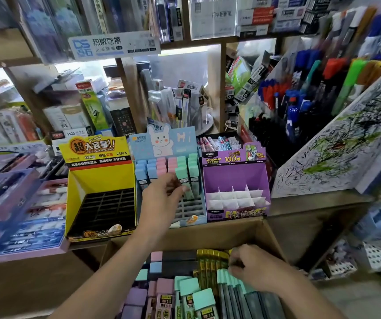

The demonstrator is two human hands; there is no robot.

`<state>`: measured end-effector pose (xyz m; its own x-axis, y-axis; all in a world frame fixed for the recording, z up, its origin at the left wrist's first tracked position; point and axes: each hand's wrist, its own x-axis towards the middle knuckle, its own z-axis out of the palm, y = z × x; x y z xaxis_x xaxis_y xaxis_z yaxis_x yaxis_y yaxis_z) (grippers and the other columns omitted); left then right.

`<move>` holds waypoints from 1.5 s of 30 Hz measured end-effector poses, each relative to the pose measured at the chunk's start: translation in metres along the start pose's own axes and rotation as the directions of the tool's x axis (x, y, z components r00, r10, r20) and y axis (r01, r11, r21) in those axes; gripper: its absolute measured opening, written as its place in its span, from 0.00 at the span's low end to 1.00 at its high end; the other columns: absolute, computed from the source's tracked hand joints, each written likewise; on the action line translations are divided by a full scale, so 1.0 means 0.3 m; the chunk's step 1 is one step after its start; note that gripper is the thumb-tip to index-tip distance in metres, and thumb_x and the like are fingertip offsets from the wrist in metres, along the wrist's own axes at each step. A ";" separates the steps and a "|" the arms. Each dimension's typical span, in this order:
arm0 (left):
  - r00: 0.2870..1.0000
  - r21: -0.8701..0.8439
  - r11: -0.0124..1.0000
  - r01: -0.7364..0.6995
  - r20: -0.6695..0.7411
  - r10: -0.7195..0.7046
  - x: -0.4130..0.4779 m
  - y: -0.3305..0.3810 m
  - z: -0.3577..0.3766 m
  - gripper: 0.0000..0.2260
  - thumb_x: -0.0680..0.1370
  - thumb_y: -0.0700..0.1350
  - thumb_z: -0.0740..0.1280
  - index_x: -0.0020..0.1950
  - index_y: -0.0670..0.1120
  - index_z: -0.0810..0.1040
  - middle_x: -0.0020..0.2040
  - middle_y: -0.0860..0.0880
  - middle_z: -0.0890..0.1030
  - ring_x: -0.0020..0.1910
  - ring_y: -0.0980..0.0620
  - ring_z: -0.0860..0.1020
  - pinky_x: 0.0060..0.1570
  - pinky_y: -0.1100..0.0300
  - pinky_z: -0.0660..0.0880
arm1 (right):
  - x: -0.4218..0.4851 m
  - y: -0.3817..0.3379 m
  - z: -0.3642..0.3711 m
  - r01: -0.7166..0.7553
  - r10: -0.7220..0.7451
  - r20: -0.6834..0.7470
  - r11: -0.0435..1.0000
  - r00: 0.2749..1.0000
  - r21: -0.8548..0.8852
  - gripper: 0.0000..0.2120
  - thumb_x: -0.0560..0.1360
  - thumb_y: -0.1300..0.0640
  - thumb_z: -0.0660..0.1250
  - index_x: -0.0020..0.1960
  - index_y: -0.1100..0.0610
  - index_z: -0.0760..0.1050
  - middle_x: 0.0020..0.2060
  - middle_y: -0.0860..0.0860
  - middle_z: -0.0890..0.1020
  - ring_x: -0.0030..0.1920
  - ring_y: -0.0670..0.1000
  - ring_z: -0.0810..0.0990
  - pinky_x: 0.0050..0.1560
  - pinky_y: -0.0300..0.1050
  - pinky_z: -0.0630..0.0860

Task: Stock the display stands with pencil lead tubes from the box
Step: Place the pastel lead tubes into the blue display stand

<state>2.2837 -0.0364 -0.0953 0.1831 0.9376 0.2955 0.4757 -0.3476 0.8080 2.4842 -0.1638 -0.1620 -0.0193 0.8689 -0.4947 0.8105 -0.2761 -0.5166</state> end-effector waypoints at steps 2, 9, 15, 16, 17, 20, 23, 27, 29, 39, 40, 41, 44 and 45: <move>1.000 0.017 1.000 -0.023 -0.010 0.023 -0.001 0.002 0.011 0.07 0.78 0.46 0.73 0.43 0.54 0.78 0.39 0.56 0.84 0.42 0.62 0.82 0.44 0.62 0.79 | 0.002 0.004 0.001 0.005 -0.005 0.000 1.000 1.000 0.003 0.10 0.79 0.46 0.67 0.41 0.48 0.78 0.42 0.45 0.78 0.41 0.46 0.79 0.43 0.45 0.74; 0.999 0.083 0.997 -0.008 -0.049 0.012 -0.004 0.017 0.043 0.06 0.77 0.46 0.74 0.42 0.54 0.79 0.38 0.58 0.82 0.42 0.65 0.80 0.39 0.73 0.74 | 0.000 0.009 0.004 0.031 -0.031 -0.016 0.999 0.999 0.007 0.11 0.80 0.46 0.67 0.41 0.49 0.78 0.41 0.45 0.77 0.38 0.46 0.77 0.39 0.44 0.72; 0.997 0.230 0.971 -0.069 -0.020 0.075 -0.002 0.031 0.036 0.04 0.79 0.46 0.72 0.46 0.47 0.81 0.39 0.55 0.84 0.40 0.58 0.81 0.42 0.57 0.80 | -0.006 0.014 0.009 0.043 -0.042 -0.029 0.999 0.999 0.027 0.11 0.80 0.47 0.67 0.40 0.49 0.78 0.36 0.45 0.77 0.34 0.44 0.74 0.36 0.41 0.71; 0.997 0.245 0.967 -0.076 -0.004 0.080 -0.003 0.032 0.035 0.04 0.79 0.46 0.72 0.47 0.47 0.82 0.39 0.54 0.84 0.40 0.55 0.82 0.43 0.55 0.80 | -0.005 0.013 0.008 0.043 -0.042 -0.029 0.999 0.999 0.024 0.11 0.80 0.47 0.67 0.40 0.49 0.78 0.36 0.45 0.77 0.34 0.44 0.74 0.36 0.42 0.70; 0.997 0.252 0.964 -0.079 0.007 0.080 -0.004 0.031 0.035 0.03 0.79 0.45 0.72 0.48 0.46 0.82 0.40 0.53 0.85 0.41 0.54 0.82 0.43 0.54 0.80 | -0.005 0.013 0.008 0.043 -0.042 -0.028 0.999 0.999 0.021 0.11 0.80 0.47 0.67 0.40 0.49 0.77 0.35 0.46 0.77 0.34 0.44 0.74 0.36 0.42 0.70; 0.998 0.234 0.970 -0.066 0.012 0.065 -0.008 0.021 0.043 0.03 0.79 0.44 0.71 0.47 0.47 0.80 0.39 0.55 0.83 0.40 0.59 0.80 0.38 0.64 0.76 | -0.006 0.012 0.007 0.043 -0.042 -0.028 0.999 0.999 0.016 0.12 0.80 0.47 0.67 0.40 0.48 0.77 0.35 0.46 0.77 0.35 0.44 0.74 0.36 0.43 0.70; 0.999 0.197 0.979 -0.047 0.002 0.048 -0.006 0.007 0.059 0.02 0.79 0.44 0.72 0.50 0.47 0.81 0.41 0.54 0.84 0.42 0.59 0.81 0.38 0.70 0.72 | -0.008 0.010 0.008 0.040 -0.039 -0.029 0.999 0.999 0.022 0.11 0.80 0.47 0.67 0.41 0.49 0.78 0.35 0.46 0.78 0.35 0.44 0.75 0.37 0.43 0.71; 0.999 0.155 0.987 -0.030 -0.021 0.033 0.000 -0.014 0.078 0.03 0.78 0.45 0.73 0.50 0.48 0.82 0.39 0.57 0.82 0.41 0.61 0.80 0.39 0.68 0.76 | -0.008 0.010 0.010 0.036 -0.034 -0.034 0.999 0.999 0.029 0.10 0.80 0.47 0.67 0.45 0.51 0.80 0.37 0.47 0.79 0.36 0.45 0.75 0.38 0.43 0.71; 0.999 0.149 0.989 -0.020 -0.027 0.024 0.001 -0.022 0.086 0.03 0.78 0.46 0.73 0.49 0.49 0.81 0.38 0.58 0.82 0.41 0.60 0.81 0.39 0.66 0.77 | -0.006 0.012 0.012 0.036 -0.035 -0.038 0.999 0.999 0.028 0.10 0.80 0.47 0.67 0.47 0.52 0.81 0.38 0.47 0.80 0.36 0.45 0.76 0.38 0.44 0.72; 0.998 0.043 0.999 0.026 -0.054 -0.024 -0.045 -0.018 0.051 0.07 0.78 0.43 0.73 0.52 0.52 0.79 0.43 0.60 0.81 0.46 0.65 0.80 0.42 0.78 0.74 | 0.014 0.032 0.027 0.047 -0.047 -0.059 0.999 0.997 0.013 0.07 0.79 0.46 0.68 0.46 0.47 0.79 0.41 0.44 0.82 0.39 0.43 0.80 0.40 0.41 0.75; 0.998 0.033 0.999 0.015 -0.062 -0.012 -0.064 -0.015 0.037 0.07 0.78 0.43 0.73 0.53 0.52 0.79 0.44 0.61 0.81 0.47 0.68 0.79 0.44 0.79 0.73 | 0.015 0.031 0.027 0.062 -0.060 -0.074 0.998 0.995 0.024 0.05 0.79 0.46 0.69 0.47 0.46 0.79 0.44 0.43 0.82 0.42 0.42 0.81 0.41 0.40 0.76; 0.998 0.020 1.000 0.003 -0.067 -0.001 -0.086 -0.013 0.021 0.07 0.78 0.43 0.73 0.54 0.52 0.79 0.44 0.60 0.81 0.48 0.68 0.79 0.46 0.77 0.75 | 0.016 0.031 0.026 0.085 -0.080 -0.095 0.996 0.992 0.041 0.03 0.79 0.47 0.69 0.49 0.45 0.79 0.46 0.42 0.83 0.46 0.41 0.82 0.44 0.39 0.76; 0.997 -0.067 0.997 -0.027 -0.077 0.022 -0.174 -0.007 -0.035 0.09 0.78 0.42 0.73 0.54 0.54 0.80 0.44 0.59 0.82 0.48 0.62 0.81 0.48 0.72 0.77 | 0.010 0.016 0.014 0.169 -0.148 -0.179 0.980 0.973 0.107 0.08 0.79 0.49 0.70 0.58 0.44 0.81 0.51 0.39 0.83 0.52 0.37 0.81 0.53 0.36 0.78; 0.997 -0.084 0.996 -0.027 -0.074 0.021 -0.208 -0.007 -0.056 0.09 0.78 0.42 0.74 0.52 0.55 0.80 0.44 0.59 0.83 0.48 0.61 0.81 0.47 0.72 0.77 | 0.001 0.007 0.007 0.202 -0.176 -0.197 0.972 0.965 0.123 0.09 0.79 0.50 0.71 0.59 0.43 0.80 0.51 0.38 0.83 0.52 0.36 0.80 0.53 0.34 0.78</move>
<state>2.2567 -0.0940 -0.1069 0.1286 0.9282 0.3491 0.3962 -0.3708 0.8400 2.4845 -0.1649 -0.1648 -0.0459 0.9674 -0.2490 0.7118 -0.1432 -0.6876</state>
